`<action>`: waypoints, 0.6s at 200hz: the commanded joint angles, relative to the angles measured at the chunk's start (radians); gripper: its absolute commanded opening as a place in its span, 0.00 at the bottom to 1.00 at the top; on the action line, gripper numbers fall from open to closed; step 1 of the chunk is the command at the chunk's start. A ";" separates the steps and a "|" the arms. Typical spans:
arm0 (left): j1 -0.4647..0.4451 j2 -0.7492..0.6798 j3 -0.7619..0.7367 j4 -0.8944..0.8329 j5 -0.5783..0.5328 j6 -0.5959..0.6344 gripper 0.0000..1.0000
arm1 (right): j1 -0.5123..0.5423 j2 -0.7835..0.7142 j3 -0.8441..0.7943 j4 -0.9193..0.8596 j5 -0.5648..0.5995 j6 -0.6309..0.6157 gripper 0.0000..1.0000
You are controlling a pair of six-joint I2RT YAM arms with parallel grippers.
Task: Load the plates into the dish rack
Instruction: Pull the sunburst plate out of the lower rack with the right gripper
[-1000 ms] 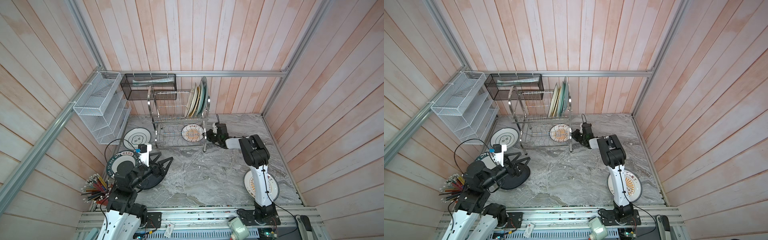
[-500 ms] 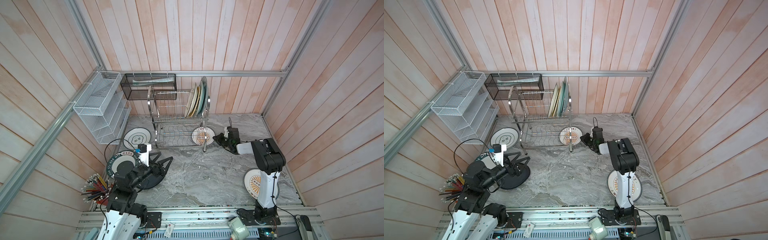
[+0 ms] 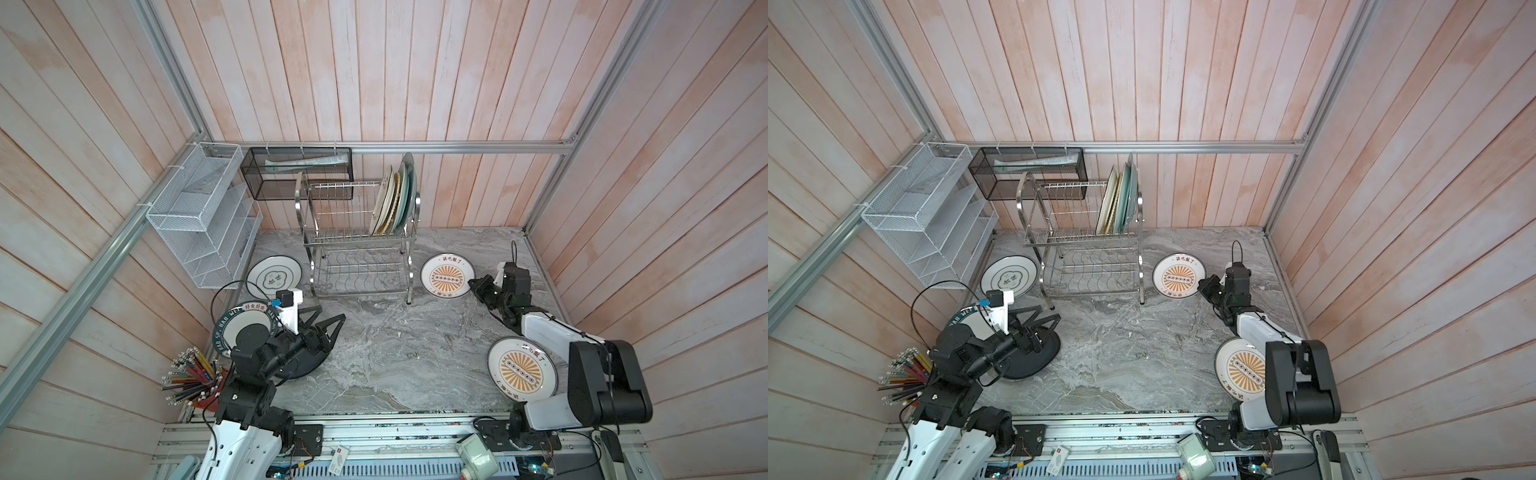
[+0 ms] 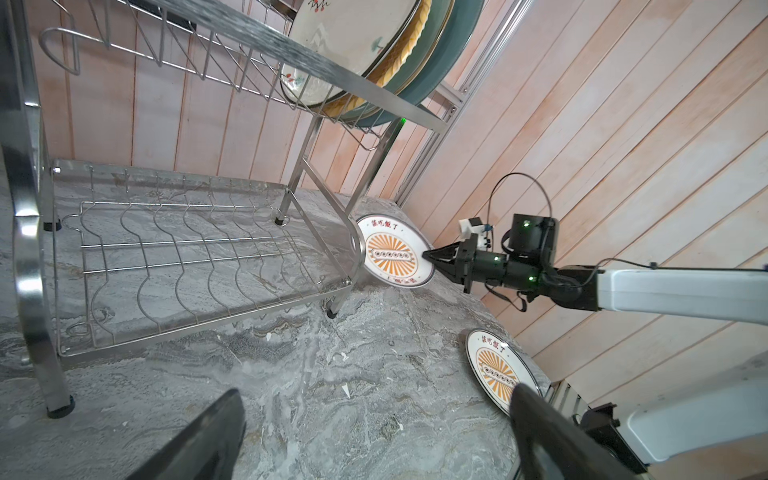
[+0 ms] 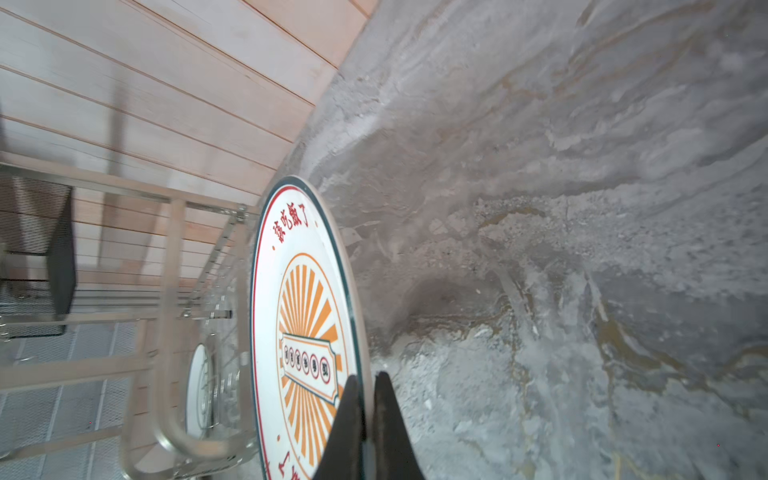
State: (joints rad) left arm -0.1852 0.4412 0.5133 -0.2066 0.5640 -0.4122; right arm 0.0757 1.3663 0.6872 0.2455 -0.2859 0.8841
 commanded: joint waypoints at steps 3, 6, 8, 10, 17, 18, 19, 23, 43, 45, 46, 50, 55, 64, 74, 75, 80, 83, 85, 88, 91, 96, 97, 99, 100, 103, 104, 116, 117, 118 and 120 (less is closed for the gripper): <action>-0.020 -0.023 -0.023 0.063 -0.019 -0.027 1.00 | -0.004 -0.132 0.031 -0.198 0.054 -0.026 0.00; -0.025 -0.023 -0.025 0.071 -0.017 -0.031 1.00 | -0.003 -0.147 0.038 -0.221 0.059 -0.033 0.00; -0.028 -0.023 -0.026 0.075 -0.017 -0.033 1.00 | -0.003 -0.155 0.042 -0.234 0.061 -0.037 0.00; -0.032 -0.022 -0.027 0.079 -0.015 -0.036 1.00 | -0.004 -0.164 0.047 -0.250 0.066 -0.039 0.00; -0.045 -0.022 -0.029 0.095 -0.018 -0.043 1.00 | -0.004 -0.193 0.059 -0.302 0.078 -0.045 0.00; -0.047 -0.022 -0.029 0.097 -0.020 -0.045 1.00 | -0.004 -0.198 0.061 -0.309 0.080 -0.046 0.00; -0.049 -0.022 -0.029 0.098 -0.021 -0.046 1.00 | -0.004 -0.201 0.063 -0.316 0.081 -0.046 0.00; -0.060 -0.020 -0.031 0.111 -0.029 -0.054 1.00 | -0.004 -0.219 0.068 -0.340 0.084 -0.049 0.00; -0.137 -0.017 -0.071 0.221 -0.100 -0.101 1.00 | -0.004 -0.301 0.091 -0.444 0.106 -0.050 0.00; -0.147 -0.014 -0.079 0.237 -0.108 -0.105 1.00 | -0.004 -0.308 0.093 -0.449 0.108 -0.051 0.00; -0.150 -0.013 -0.083 0.245 -0.113 -0.108 1.00 | -0.004 -0.312 0.095 -0.455 0.109 -0.051 0.00; -0.175 -0.008 -0.096 0.272 -0.130 -0.117 1.00 | -0.002 -0.327 0.098 -0.471 0.109 -0.051 0.00; -0.207 0.003 -0.111 0.310 -0.159 -0.125 1.00 | -0.002 -0.344 0.101 -0.484 0.110 -0.052 0.00; -0.271 0.035 -0.128 0.365 -0.223 -0.129 1.00 | 0.000 -0.374 0.103 -0.511 0.110 -0.049 0.00; -0.370 0.082 -0.137 0.420 -0.314 -0.116 1.00 | 0.003 -0.402 0.105 -0.539 0.110 -0.046 0.00; -0.382 0.088 -0.137 0.424 -0.324 -0.112 1.00 | 0.003 -0.404 0.106 -0.543 0.110 -0.045 0.00; -0.437 0.118 -0.135 0.446 -0.374 -0.094 1.00 | 0.004 -0.416 0.106 -0.557 0.106 -0.042 0.00; -0.466 0.135 -0.131 0.456 -0.400 -0.080 1.00 | 0.005 -0.423 0.107 -0.565 0.103 -0.042 0.00; -0.490 0.151 -0.129 0.466 -0.425 -0.072 1.00 | 0.005 -0.427 0.107 -0.569 0.100 -0.040 0.00; -0.523 0.174 -0.125 0.477 -0.460 -0.058 1.00 | 0.006 -0.434 0.105 -0.574 0.095 -0.039 0.00; -0.555 0.193 -0.118 0.491 -0.486 -0.043 1.00 | 0.007 -0.441 0.104 -0.578 0.091 -0.038 0.00; -0.604 0.240 -0.107 0.509 -0.534 -0.017 1.00 | 0.010 -0.455 0.100 -0.585 0.085 -0.031 0.00; -0.615 0.249 -0.104 0.514 -0.541 -0.011 1.00 | 0.010 -0.456 0.099 -0.586 0.084 -0.030 0.00; -0.632 0.266 -0.099 0.520 -0.556 -0.003 1.00 | 0.011 -0.462 0.098 -0.588 0.084 -0.026 0.00; -0.641 0.271 -0.096 0.525 -0.564 0.002 1.00 | 0.013 -0.464 0.096 -0.590 0.084 -0.024 0.00; -0.662 0.302 -0.086 0.535 -0.582 0.018 1.00 | 0.015 -0.472 0.093 -0.593 0.081 -0.018 0.00; -0.672 0.312 -0.083 0.539 -0.588 0.023 1.00 | 0.015 -0.475 0.092 -0.595 0.081 -0.016 0.00; -0.749 0.424 -0.036 0.569 -0.642 0.076 1.00 | 0.028 -0.507 0.082 -0.610 0.089 -0.001 0.00; -0.755 0.434 -0.032 0.571 -0.646 0.082 1.00 | 0.030 -0.510 0.082 -0.611 0.092 0.000 0.00; -0.758 0.444 -0.028 0.572 -0.649 0.089 1.00 | 0.032 -0.513 0.081 -0.615 0.094 0.001 0.00; -0.777 0.462 -0.022 0.576 -0.655 0.100 1.00 | 0.035 -0.518 0.080 -0.620 0.100 0.004 0.00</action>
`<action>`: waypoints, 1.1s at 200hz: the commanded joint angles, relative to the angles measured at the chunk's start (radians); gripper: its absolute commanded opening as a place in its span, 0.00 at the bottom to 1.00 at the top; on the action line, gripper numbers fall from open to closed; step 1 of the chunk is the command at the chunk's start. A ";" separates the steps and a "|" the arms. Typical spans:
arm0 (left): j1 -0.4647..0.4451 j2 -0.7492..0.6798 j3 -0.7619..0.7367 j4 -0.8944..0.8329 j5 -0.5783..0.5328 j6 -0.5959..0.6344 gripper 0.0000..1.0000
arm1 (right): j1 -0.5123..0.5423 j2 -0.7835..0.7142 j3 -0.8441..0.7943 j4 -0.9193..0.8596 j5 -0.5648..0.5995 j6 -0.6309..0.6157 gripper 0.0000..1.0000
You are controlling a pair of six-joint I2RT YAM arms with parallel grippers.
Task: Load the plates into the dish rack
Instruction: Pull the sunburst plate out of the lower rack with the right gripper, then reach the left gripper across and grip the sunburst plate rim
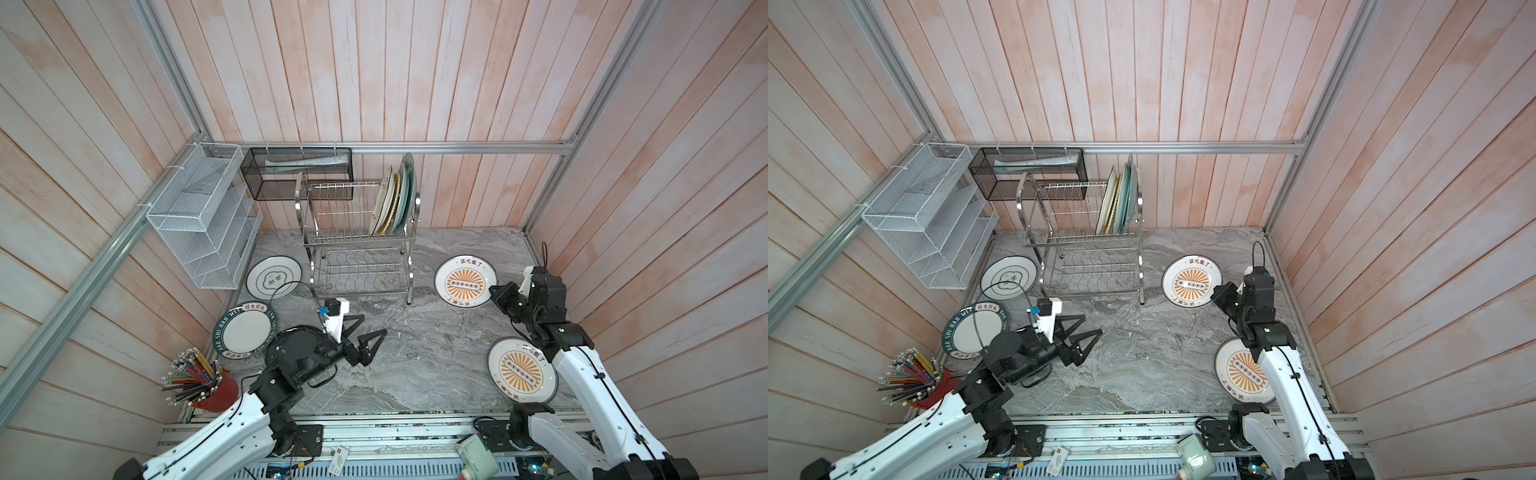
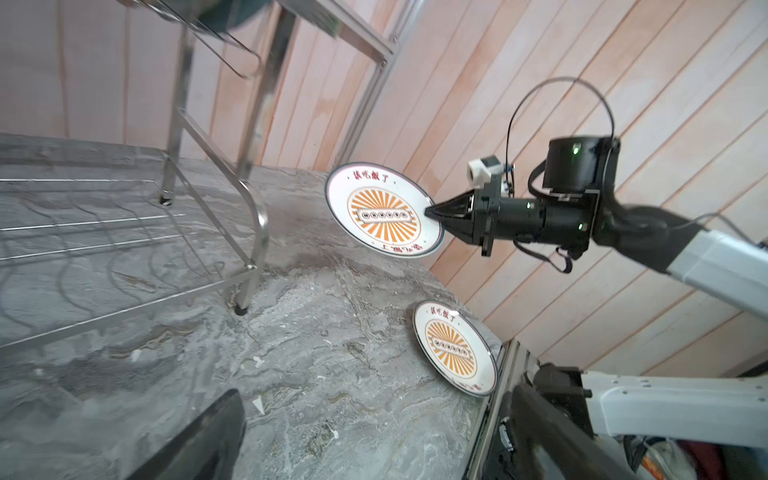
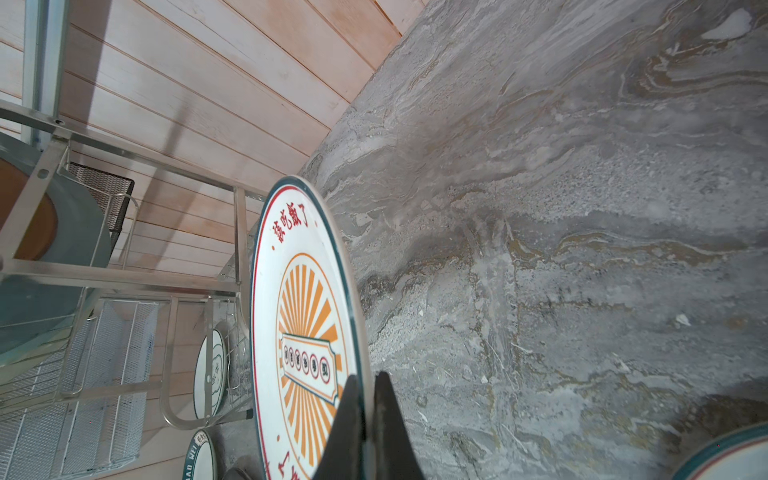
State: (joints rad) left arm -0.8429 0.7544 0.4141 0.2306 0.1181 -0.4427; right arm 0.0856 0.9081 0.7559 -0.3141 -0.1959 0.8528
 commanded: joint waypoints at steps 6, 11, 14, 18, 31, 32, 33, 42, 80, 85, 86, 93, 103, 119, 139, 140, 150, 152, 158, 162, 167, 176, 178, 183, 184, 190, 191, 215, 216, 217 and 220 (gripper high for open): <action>-0.158 0.199 0.107 0.148 -0.229 0.164 1.00 | 0.037 -0.077 0.009 -0.073 0.031 0.048 0.00; -0.183 0.241 0.127 0.149 -0.250 0.194 1.00 | 0.048 -0.091 0.006 -0.082 0.047 0.058 0.00; -0.198 0.263 0.146 0.150 -0.260 0.222 1.00 | 0.054 -0.097 0.004 -0.088 0.055 0.063 0.00; -0.217 0.299 0.163 0.153 -0.275 0.251 1.00 | 0.063 -0.106 0.004 -0.094 0.064 0.070 0.00; -0.272 0.392 0.226 0.159 -0.328 0.398 1.00 | 0.091 -0.127 0.002 -0.112 0.086 0.092 0.00; -0.276 0.400 0.232 0.160 -0.332 0.413 1.00 | 0.093 -0.128 0.003 -0.113 0.088 0.094 0.00; -0.280 0.409 0.238 0.160 -0.335 0.426 1.00 | 0.096 -0.128 0.003 -0.114 0.090 0.095 0.00; -0.307 0.468 0.282 0.158 -0.363 0.530 1.00 | 0.118 -0.134 0.008 -0.130 0.107 0.107 0.00; -0.381 0.670 0.410 0.186 -0.460 0.958 1.00 | 0.200 -0.127 0.022 -0.177 0.167 0.152 0.00; -0.386 0.687 0.417 0.194 -0.466 1.004 1.00 | 0.205 -0.131 0.020 -0.175 0.165 0.158 0.00; -0.387 0.691 0.419 0.196 -0.467 1.012 1.00 | 0.205 -0.131 0.019 -0.175 0.164 0.159 0.00; -0.392 0.713 0.430 0.208 -0.472 1.064 1.00 | 0.210 -0.137 0.017 -0.174 0.163 0.163 0.00; -0.396 0.737 0.443 0.215 -0.467 1.124 1.00 | 0.215 -0.146 0.017 -0.174 0.165 0.169 0.00; -0.398 0.761 0.462 0.219 -0.451 1.189 0.99 | 0.218 -0.159 0.019 -0.176 0.162 0.171 0.00; -0.397 0.798 0.492 0.232 -0.470 1.250 0.93 | 0.223 -0.168 0.015 -0.178 0.153 0.177 0.00; -0.398 0.801 0.492 0.232 -0.472 1.251 0.93 | 0.224 -0.169 0.014 -0.178 0.153 0.178 0.00; -0.398 0.825 0.511 0.231 -0.483 1.279 0.88 | 0.227 -0.172 0.011 -0.179 0.147 0.185 0.00; -0.398 0.829 0.514 0.231 -0.484 1.285 0.87 | 0.227 -0.173 0.010 -0.179 0.147 0.185 0.00; -0.398 0.845 0.523 0.235 -0.490 1.299 0.84 | 0.229 -0.174 0.009 -0.177 0.143 0.187 0.00; -0.398 0.855 0.528 0.237 -0.496 1.308 0.82 | 0.230 -0.176 0.008 -0.176 0.142 0.189 0.00; -0.398 0.869 0.537 0.239 -0.503 1.318 0.79 | 0.231 -0.178 0.008 -0.179 0.141 0.190 0.00; -0.398 0.891 0.555 0.234 -0.512 1.331 0.74 | 0.231 -0.182 0.008 -0.179 0.140 0.193 0.00; -0.398 0.896 0.560 0.234 -0.514 1.334 0.73 | 0.232 -0.183 0.009 -0.180 0.138 0.193 0.00; -0.398 0.910 0.568 0.236 -0.523 1.339 0.71 | 0.233 -0.185 0.010 -0.180 0.137 0.193 0.00; -0.397 0.913 0.570 0.236 -0.523 1.340 0.70 | 0.233 -0.185 0.010 -0.180 0.137 0.193 0.00; -0.398 0.929 0.580 0.236 -0.533 1.346 0.66 | 0.233 -0.189 0.011 -0.181 0.134 0.195 0.00; -0.398 0.932 0.582 0.236 -0.535 1.349 0.66 | 0.233 -0.190 0.011 -0.181 0.134 0.195 0.00; -0.395 0.996 0.624 0.249 -0.586 1.369 0.50 | 0.235 -0.199 0.012 -0.189 0.129 0.198 0.00; -0.395 0.998 0.626 0.250 -0.588 1.370 0.49 | 0.235 -0.199 0.011 -0.189 0.129 0.198 0.00; -0.395 1.000 0.628 0.251 -0.589 1.370 0.49 | 0.234 -0.200 0.011 -0.188 0.129 0.199 0.00; -0.395 1.006 0.632 0.251 -0.595 1.372 0.46 | 0.235 -0.201 0.011 -0.191 0.129 0.199 0.00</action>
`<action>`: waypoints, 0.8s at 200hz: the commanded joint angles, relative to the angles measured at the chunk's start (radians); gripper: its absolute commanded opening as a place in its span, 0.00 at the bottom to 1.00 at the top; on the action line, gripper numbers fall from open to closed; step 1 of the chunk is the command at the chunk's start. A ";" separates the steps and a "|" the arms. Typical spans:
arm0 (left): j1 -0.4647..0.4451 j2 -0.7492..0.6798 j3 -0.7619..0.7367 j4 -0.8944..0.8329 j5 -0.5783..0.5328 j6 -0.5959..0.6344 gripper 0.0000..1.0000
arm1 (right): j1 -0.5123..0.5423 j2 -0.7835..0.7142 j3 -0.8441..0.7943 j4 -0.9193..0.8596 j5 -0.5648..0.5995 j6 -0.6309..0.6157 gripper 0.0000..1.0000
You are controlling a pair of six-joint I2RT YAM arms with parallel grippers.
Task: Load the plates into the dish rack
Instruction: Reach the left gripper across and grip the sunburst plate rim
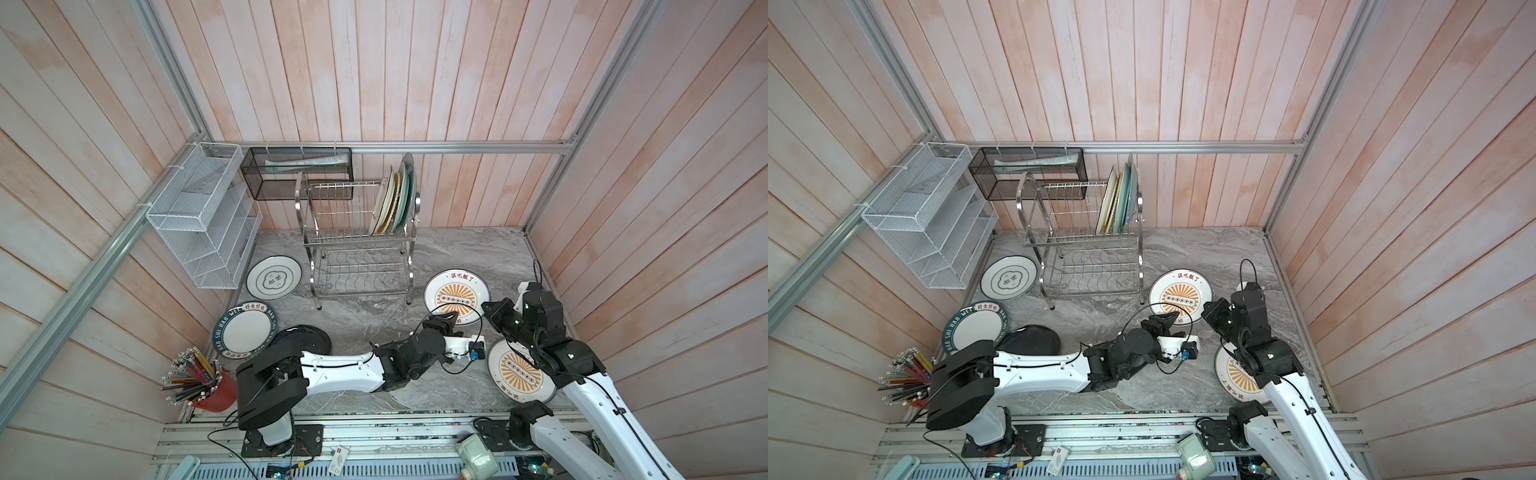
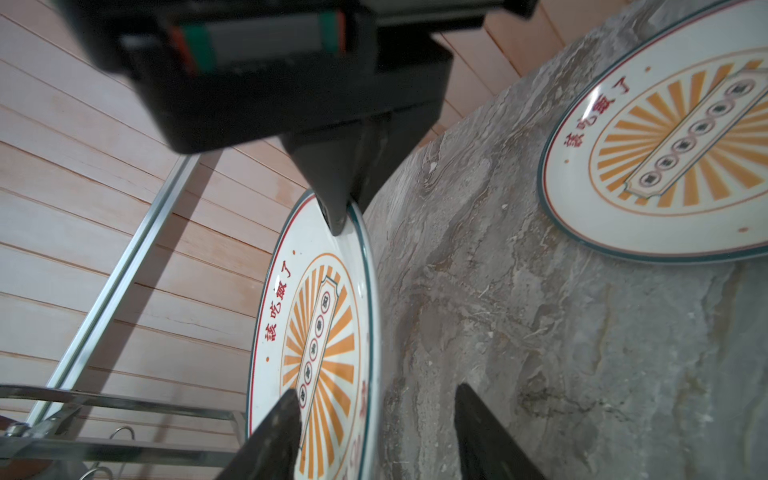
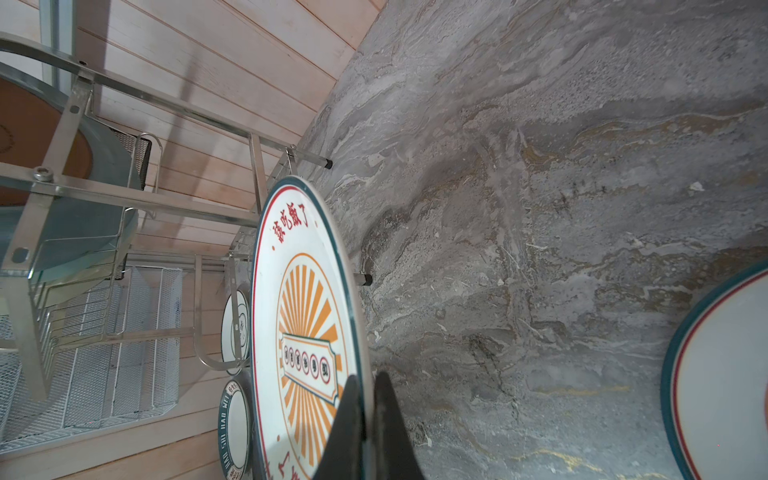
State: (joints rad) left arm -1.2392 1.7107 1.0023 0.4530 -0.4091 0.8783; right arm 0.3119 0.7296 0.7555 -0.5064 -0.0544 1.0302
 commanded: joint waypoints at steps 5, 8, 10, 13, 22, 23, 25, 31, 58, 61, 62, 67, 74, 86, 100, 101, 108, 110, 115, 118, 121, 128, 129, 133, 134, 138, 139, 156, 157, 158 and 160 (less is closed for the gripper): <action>0.003 0.058 0.051 0.035 -0.077 0.050 0.40 | 0.009 -0.025 0.010 0.001 -0.013 0.023 0.00; 0.003 0.065 0.054 0.037 -0.083 0.050 0.36 | 0.009 -0.027 0.010 0.000 -0.014 0.024 0.00; 0.003 0.067 0.056 0.042 -0.089 0.048 0.34 | 0.009 -0.026 0.009 0.000 -0.014 0.024 0.00; 0.003 0.072 0.060 0.048 -0.098 0.047 0.30 | 0.008 -0.028 0.008 0.000 -0.016 0.024 0.00; 0.004 0.086 0.072 0.062 -0.126 0.045 0.21 | 0.009 -0.034 0.005 -0.002 -0.017 0.026 0.00; 0.004 0.088 0.072 0.064 -0.129 0.045 0.20 | 0.009 -0.034 0.005 -0.002 -0.018 0.027 0.00; 0.004 0.091 0.075 0.065 -0.134 0.045 0.19 | 0.010 -0.036 0.004 -0.002 -0.019 0.027 0.00; 0.004 0.096 0.082 0.069 -0.151 0.046 0.18 | 0.012 -0.039 0.002 -0.004 -0.021 0.028 0.00; 0.002 0.098 0.097 0.079 -0.196 0.054 0.03 | 0.018 -0.055 -0.005 -0.004 -0.025 0.035 0.00; 0.001 0.095 0.099 0.078 -0.197 0.055 0.01 | 0.019 -0.056 -0.005 -0.004 -0.026 0.035 0.00; 0.001 0.094 0.098 0.078 -0.198 0.056 0.00 | 0.020 -0.057 -0.005 -0.004 -0.027 0.035 0.00; -0.002 0.087 0.096 0.075 -0.198 0.056 0.00 | 0.021 -0.058 -0.007 -0.003 -0.028 0.033 0.00; -0.005 0.074 0.089 0.073 -0.196 0.052 0.00 | 0.023 -0.060 -0.007 0.007 -0.035 0.026 0.00; -0.008 0.040 0.076 0.050 -0.175 0.031 0.00 | 0.025 -0.064 -0.010 0.026 -0.052 0.011 0.00; -0.015 -0.017 0.050 0.009 -0.135 -0.004 0.00 | 0.026 -0.070 -0.013 0.060 -0.079 -0.015 0.19; -0.016 -0.022 0.047 0.006 -0.131 -0.007 0.00 | 0.026 -0.071 -0.013 0.062 -0.081 -0.017 0.21; -0.021 -0.055 0.030 -0.016 -0.106 -0.026 0.00 | 0.025 -0.073 -0.009 0.073 -0.085 -0.031 0.34; -0.022 -0.065 0.023 -0.023 -0.097 -0.031 0.00 | 0.026 -0.074 -0.008 0.075 -0.086 -0.036 0.35; -0.025 -0.087 0.010 -0.044 -0.076 -0.048 0.00 | 0.026 -0.074 -0.004 0.083 -0.089 -0.053 0.41; -0.026 -0.103 0.000 -0.056 -0.067 -0.058 0.00 | 0.025 -0.074 -0.002 0.087 -0.091 -0.064 0.44; -0.027 -0.121 -0.008 -0.068 -0.055 -0.069 0.00 | 0.026 -0.075 0.002 0.090 -0.092 -0.074 0.48; -0.029 -0.158 -0.029 -0.091 -0.038 -0.096 0.00 | 0.026 -0.075 0.013 0.093 -0.093 -0.100 0.56; -0.029 -0.163 -0.031 -0.095 -0.037 -0.101 0.00 | 0.026 -0.074 0.015 0.093 -0.093 -0.104 0.57; -0.029 -0.183 -0.041 -0.109 -0.032 -0.116 0.00 | 0.026 -0.075 0.021 0.096 -0.092 -0.118 0.61; -0.029 -0.188 -0.044 -0.113 -0.030 -0.120 0.00 | 0.025 -0.075 0.023 0.097 -0.091 -0.125 0.62; -0.029 -0.210 -0.056 -0.127 -0.029 -0.138 0.00 | 0.026 -0.075 0.030 0.100 -0.087 -0.141 0.65; -0.029 -0.216 -0.059 -0.130 -0.028 -0.139 0.00 | 0.025 -0.075 0.031 0.100 -0.086 -0.146 0.66; -0.031 -0.306 -0.101 -0.212 -0.019 -0.212 0.00 | 0.025 -0.076 0.052 0.112 -0.046 -0.215 0.78; -0.032 -0.311 -0.105 -0.214 -0.019 -0.216 0.00 | 0.026 -0.076 0.053 0.115 -0.046 -0.222 0.78; -0.032 -0.317 -0.107 -0.219 -0.019 -0.220 0.00 | 0.026 -0.077 0.054 0.118 -0.046 -0.225 0.79; -0.033 -0.328 -0.113 -0.230 -0.018 -0.229 0.00 | 0.026 -0.077 0.055 0.123 -0.045 -0.241 0.80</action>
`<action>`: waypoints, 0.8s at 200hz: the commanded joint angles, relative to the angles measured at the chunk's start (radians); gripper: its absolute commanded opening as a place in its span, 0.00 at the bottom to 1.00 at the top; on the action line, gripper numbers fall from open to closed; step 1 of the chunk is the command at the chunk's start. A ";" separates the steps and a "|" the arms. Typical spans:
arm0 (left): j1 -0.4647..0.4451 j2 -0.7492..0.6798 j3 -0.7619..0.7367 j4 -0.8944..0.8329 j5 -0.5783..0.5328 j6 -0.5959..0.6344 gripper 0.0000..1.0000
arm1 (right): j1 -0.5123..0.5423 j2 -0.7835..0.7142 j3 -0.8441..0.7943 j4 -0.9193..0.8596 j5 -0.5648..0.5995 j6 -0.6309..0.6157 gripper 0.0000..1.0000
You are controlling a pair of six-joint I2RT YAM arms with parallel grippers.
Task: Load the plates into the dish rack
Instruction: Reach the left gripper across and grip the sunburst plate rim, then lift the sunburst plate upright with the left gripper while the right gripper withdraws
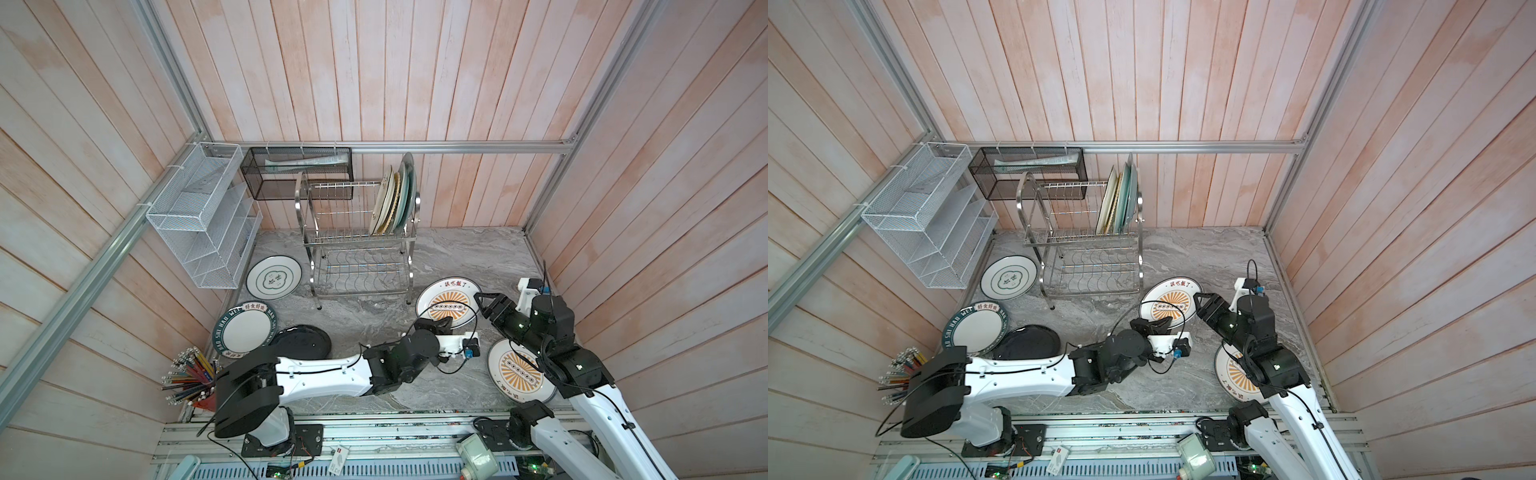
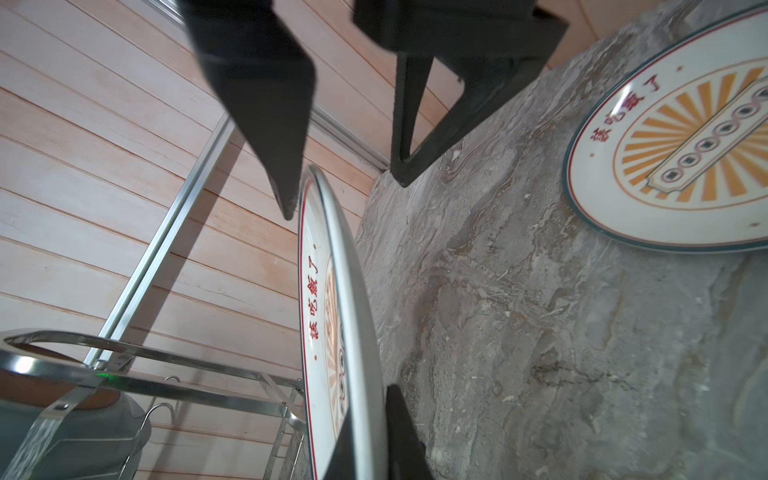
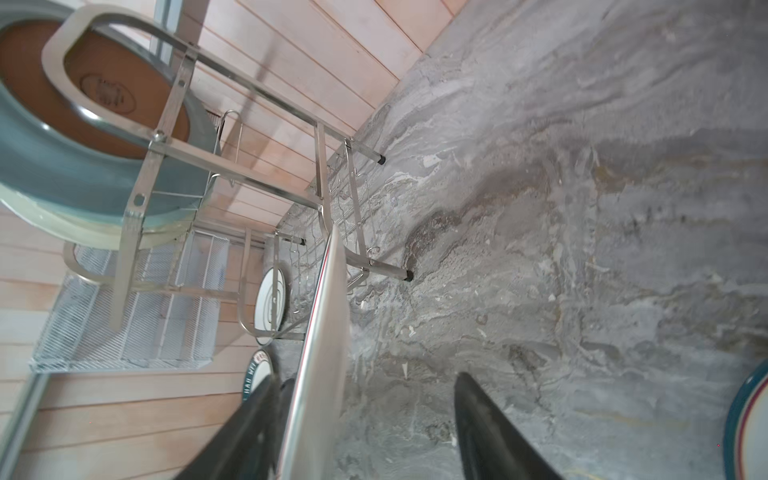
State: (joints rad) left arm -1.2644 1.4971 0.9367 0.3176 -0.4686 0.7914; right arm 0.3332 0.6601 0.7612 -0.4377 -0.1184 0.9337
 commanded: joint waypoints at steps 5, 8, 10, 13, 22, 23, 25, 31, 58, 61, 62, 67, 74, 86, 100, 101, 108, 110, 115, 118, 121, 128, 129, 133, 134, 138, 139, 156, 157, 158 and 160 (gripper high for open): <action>-0.010 -0.144 -0.057 -0.118 0.043 -0.162 0.00 | 0.003 -0.007 0.050 0.069 0.023 -0.172 0.82; -0.011 -0.160 -0.064 -0.133 0.045 -0.174 0.00 | 0.004 -0.008 0.049 0.076 0.027 -0.182 0.83; -0.013 -0.167 -0.069 -0.147 0.046 -0.184 0.00 | 0.004 -0.006 0.049 0.080 0.030 -0.187 0.84; -0.013 -0.185 -0.077 -0.162 0.047 -0.199 0.00 | 0.004 -0.007 0.047 0.084 0.036 -0.196 0.86; -0.019 -0.241 -0.093 -0.210 0.052 -0.248 0.00 | 0.004 0.000 0.039 0.116 0.035 -0.234 0.87; -0.019 -0.248 -0.094 -0.216 0.052 -0.256 0.00 | 0.003 0.001 0.038 0.121 0.034 -0.239 0.87; -0.020 -0.259 -0.097 -0.229 0.055 -0.267 0.00 | 0.003 0.003 0.035 0.129 0.030 -0.247 0.87; -0.022 -0.301 -0.107 -0.264 0.068 -0.305 0.00 | 0.004 0.012 0.024 0.152 0.020 -0.259 0.87; -0.023 -0.505 -0.171 -0.357 0.105 -0.465 0.00 | 0.023 0.106 -0.008 0.241 -0.042 -0.295 0.87; -0.023 -0.530 -0.177 -0.366 0.106 -0.482 0.00 | 0.028 0.122 -0.009 0.248 -0.042 -0.300 0.87; -0.023 -0.537 -0.179 -0.369 0.107 -0.489 0.00 | 0.031 0.127 -0.009 0.251 -0.041 -0.302 0.87; -0.023 -0.577 -0.190 -0.381 0.105 -0.513 0.00 | 0.048 0.153 -0.012 0.264 -0.035 -0.313 0.87; -0.023 -0.632 -0.204 -0.398 0.101 -0.551 0.00 | 0.073 0.191 -0.013 0.283 -0.018 -0.326 0.87; -0.023 -0.732 -0.225 -0.419 0.079 -0.603 0.00 | 0.118 0.255 -0.014 0.324 0.007 -0.351 0.87; -0.023 -0.841 -0.248 -0.429 0.026 -0.647 0.00 | 0.159 0.331 -0.010 0.379 0.019 -0.376 0.87; -0.023 -0.844 -0.249 -0.430 0.022 -0.651 0.00 | 0.160 0.337 -0.010 0.383 0.018 -0.378 0.87; -0.023 -0.897 -0.256 -0.433 -0.001 -0.674 0.00 | 0.175 0.375 -0.005 0.413 0.012 -0.392 0.87; -0.023 -0.910 -0.258 -0.433 -0.009 -0.679 0.00 | 0.177 0.386 -0.004 0.421 0.014 -0.395 0.87; -0.023 -0.939 -0.258 -0.435 -0.020 -0.692 0.00 | 0.190 0.412 -0.003 0.443 0.017 -0.403 0.87; -0.023 -0.955 -0.258 -0.437 -0.024 -0.701 0.00 | 0.195 0.428 -0.002 0.458 0.019 -0.406 0.87; -0.023 -0.967 -0.256 -0.441 -0.028 -0.710 0.00 | 0.202 0.445 0.001 0.470 0.022 -0.410 0.87; -0.021 -0.991 -0.246 -0.452 -0.041 -0.732 0.00 | 0.214 0.481 0.009 0.498 0.024 -0.420 0.87; -0.021 -0.995 -0.246 -0.454 -0.043 -0.735 0.00 | 0.217 0.487 0.011 0.501 0.023 -0.422 0.87; -0.021 -1.003 -0.239 -0.461 -0.050 -0.748 0.00 | 0.226 0.512 0.017 0.513 0.027 -0.430 0.87; -0.021 -1.005 -0.238 -0.463 -0.054 -0.751 0.00 | 0.228 0.518 0.019 0.516 0.029 -0.432 0.87; -0.021 -1.010 -0.229 -0.471 -0.065 -0.763 0.00 | 0.237 0.542 0.028 0.526 0.037 -0.437 0.87; -0.021 -1.011 -0.227 -0.472 -0.068 -0.766 0.00 | 0.239 0.549 0.030 0.527 0.040 -0.439 0.87; -0.021 -1.013 -0.192 -0.499 -0.119 -0.797 0.00 | 0.258 0.661 0.072 0.562 0.041 -0.447 0.86; -0.021 -1.013 -0.189 -0.500 -0.123 -0.798 0.00 | 0.259 0.668 0.075 0.564 0.041 -0.448 0.86; -0.021 -1.013 -0.188 -0.501 -0.125 -0.799 0.00 | 0.260 0.674 0.077 0.566 0.040 -0.448 0.86; -0.021 -1.012 -0.182 -0.504 -0.130 -0.801 0.00 | 0.262 0.687 0.083 0.570 0.039 -0.449 0.85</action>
State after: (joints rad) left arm -1.2850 0.4812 0.7025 -0.1486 -0.5106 0.0811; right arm 0.5697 1.2343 0.7773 0.0227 -0.1009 0.5362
